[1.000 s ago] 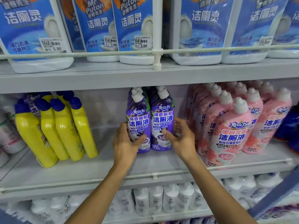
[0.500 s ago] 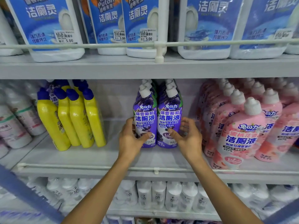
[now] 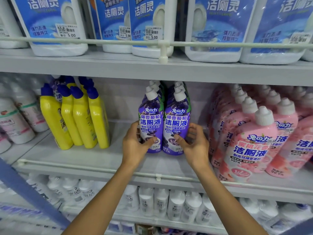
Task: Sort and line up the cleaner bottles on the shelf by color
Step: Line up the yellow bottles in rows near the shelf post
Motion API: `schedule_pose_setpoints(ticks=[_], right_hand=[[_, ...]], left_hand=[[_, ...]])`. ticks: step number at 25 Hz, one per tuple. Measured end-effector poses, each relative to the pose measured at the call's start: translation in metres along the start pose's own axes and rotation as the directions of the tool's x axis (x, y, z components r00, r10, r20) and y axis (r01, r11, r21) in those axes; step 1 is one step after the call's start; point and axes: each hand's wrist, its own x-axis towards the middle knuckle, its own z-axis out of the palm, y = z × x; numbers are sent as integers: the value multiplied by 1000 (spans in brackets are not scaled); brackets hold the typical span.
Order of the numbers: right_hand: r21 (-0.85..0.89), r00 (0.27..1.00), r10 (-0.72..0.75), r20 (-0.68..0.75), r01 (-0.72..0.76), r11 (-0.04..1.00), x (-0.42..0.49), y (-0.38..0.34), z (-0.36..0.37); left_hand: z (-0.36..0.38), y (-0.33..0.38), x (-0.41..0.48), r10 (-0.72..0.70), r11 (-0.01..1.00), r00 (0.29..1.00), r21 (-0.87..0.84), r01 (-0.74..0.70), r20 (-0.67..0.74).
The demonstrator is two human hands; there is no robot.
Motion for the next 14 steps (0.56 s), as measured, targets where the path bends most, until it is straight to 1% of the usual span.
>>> schedule_pose_setpoints(ticks=[4, 7, 10, 12, 14], right_hand=[[5, 1000, 24, -3, -24, 1000, -4, -8, -1], [-21, 998, 46, -35, -46, 999, -6, -17, 0], [-51, 988, 36, -148, -44, 998, -13, -33, 4], [-14, 971, 41, -236, -46, 999, -25, -49, 11], [25, 960, 21, -280, -14, 1000, -42, -66, 26]], left_hand=[[0, 0, -1, -10, 1000, 1000, -28, 10, -12], [-3, 2, 4, -34, 997, 999, -64, 37, 38], [-15, 3, 9, -74, 987, 993, -136, 85, 90], [-33, 5, 13, -86, 972, 992, -210, 105, 94], [-58, 6, 17, -77, 952, 994, -291, 95, 71]])
